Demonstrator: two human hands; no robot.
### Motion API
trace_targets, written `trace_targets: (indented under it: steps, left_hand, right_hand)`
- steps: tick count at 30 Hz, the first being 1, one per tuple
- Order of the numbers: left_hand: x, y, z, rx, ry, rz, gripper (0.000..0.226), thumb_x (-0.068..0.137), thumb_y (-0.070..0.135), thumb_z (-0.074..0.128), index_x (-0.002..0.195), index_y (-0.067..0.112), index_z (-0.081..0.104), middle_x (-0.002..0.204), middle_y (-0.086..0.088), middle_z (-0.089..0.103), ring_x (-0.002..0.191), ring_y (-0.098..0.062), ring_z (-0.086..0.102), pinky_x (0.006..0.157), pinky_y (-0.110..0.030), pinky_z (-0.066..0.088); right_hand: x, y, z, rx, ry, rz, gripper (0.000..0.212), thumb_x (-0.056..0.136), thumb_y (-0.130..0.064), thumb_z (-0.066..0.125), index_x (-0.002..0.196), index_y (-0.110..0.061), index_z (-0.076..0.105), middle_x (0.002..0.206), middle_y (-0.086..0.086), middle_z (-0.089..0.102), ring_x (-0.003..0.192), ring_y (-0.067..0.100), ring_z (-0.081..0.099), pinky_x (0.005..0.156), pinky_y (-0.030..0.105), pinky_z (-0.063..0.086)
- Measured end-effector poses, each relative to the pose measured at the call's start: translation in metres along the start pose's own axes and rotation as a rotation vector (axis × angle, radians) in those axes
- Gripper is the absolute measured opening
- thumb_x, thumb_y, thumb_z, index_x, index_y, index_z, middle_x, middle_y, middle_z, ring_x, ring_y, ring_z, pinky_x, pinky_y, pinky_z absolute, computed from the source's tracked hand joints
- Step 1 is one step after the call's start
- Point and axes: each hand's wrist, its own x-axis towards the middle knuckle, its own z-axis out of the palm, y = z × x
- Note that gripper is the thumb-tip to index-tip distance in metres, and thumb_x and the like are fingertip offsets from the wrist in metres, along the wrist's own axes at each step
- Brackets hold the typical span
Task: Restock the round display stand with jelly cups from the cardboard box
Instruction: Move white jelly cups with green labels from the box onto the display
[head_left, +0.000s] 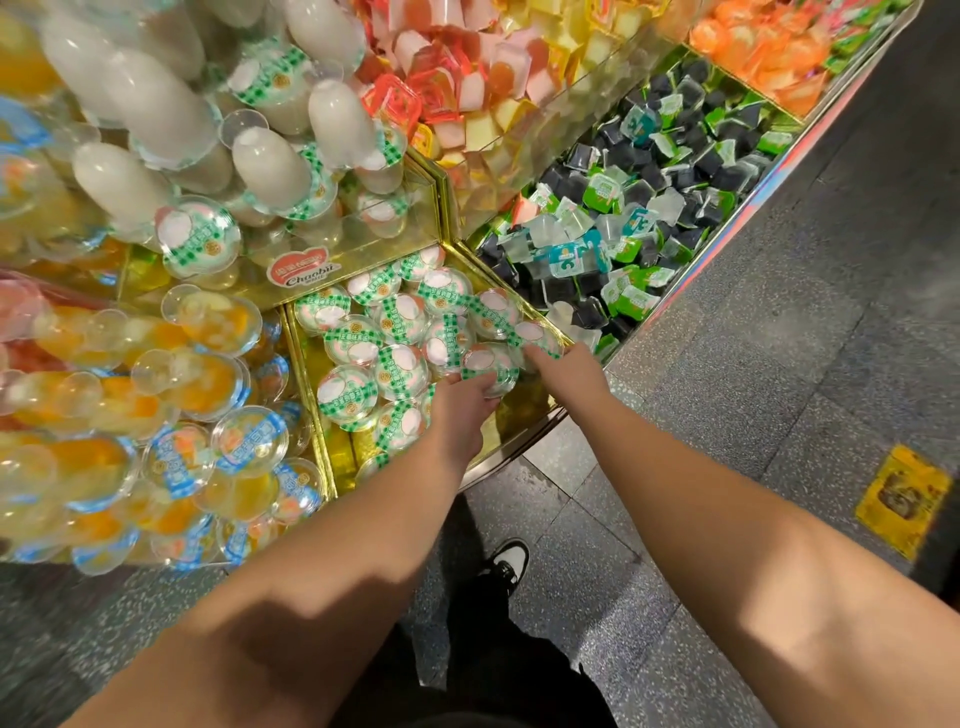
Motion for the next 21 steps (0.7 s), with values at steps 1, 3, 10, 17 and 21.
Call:
trace_targets:
  steps: [1, 3, 10, 17, 21]
  left_hand:
    - [0.008, 0.000, -0.004, 0.035, 0.052, -0.019, 0.040, 0.092, 0.000, 0.060, 0.131, -0.003, 0.049, 0.129, -0.025, 0.059, 0.117, -0.036, 0.060, 0.098, -0.042, 0.052]
    - [0.002, 0.004, -0.009, 0.016, 0.057, -0.097, 0.043, 0.089, 0.004, 0.066, 0.128, 0.000, 0.050, 0.117, -0.018, 0.067, 0.104, -0.028, 0.068, 0.097, -0.038, 0.053]
    - [-0.031, 0.022, -0.031, 0.108, 0.035, -0.129, 0.013, 0.089, 0.006, 0.067, 0.082, 0.011, 0.058, 0.101, -0.011, 0.068, 0.094, -0.021, 0.068, 0.090, -0.031, 0.055]
    - [-0.126, 0.081, -0.110, 0.362, -0.205, 0.183, 0.018, 0.086, 0.010, 0.070, 0.103, 0.011, 0.066, 0.086, -0.004, 0.065, 0.072, -0.016, 0.060, 0.057, -0.020, 0.046]
    - [-0.171, 0.122, -0.206, 0.501, -0.195, 0.412, 0.014, 0.089, 0.016, 0.069, 0.103, 0.015, 0.066, 0.089, -0.002, 0.063, 0.080, -0.015, 0.058, 0.069, -0.024, 0.045]
  right_hand:
    - [-0.001, 0.001, -0.003, 0.004, 0.010, 0.000, 0.074, 0.086, -0.058, 0.063, 0.131, -0.002, 0.047, 0.122, 0.015, 0.060, 0.110, 0.033, 0.059, 0.089, 0.040, 0.049]
    - [-0.003, 0.003, -0.008, 0.023, 0.029, -0.004, 0.074, 0.084, -0.061, 0.062, 0.128, -0.002, 0.050, 0.117, 0.014, 0.062, 0.107, 0.032, 0.061, 0.087, 0.040, 0.050]
    - [-0.039, -0.003, -0.025, 0.058, 0.126, -0.046, 0.062, 0.092, -0.048, 0.061, 0.132, -0.004, 0.046, 0.125, 0.013, 0.057, 0.112, 0.031, 0.056, 0.089, 0.037, 0.043]
    - [-0.142, -0.058, -0.002, -0.026, 0.133, -0.360, 0.033, 0.093, -0.033, 0.060, 0.113, -0.008, 0.054, 0.095, 0.004, 0.061, 0.088, 0.023, 0.059, 0.074, 0.034, 0.045]
    - [-0.224, -0.113, 0.052, -0.223, 0.079, -0.564, 0.024, 0.094, -0.033, 0.060, 0.111, -0.017, 0.059, 0.096, -0.001, 0.059, 0.089, 0.018, 0.052, 0.068, 0.027, 0.028]
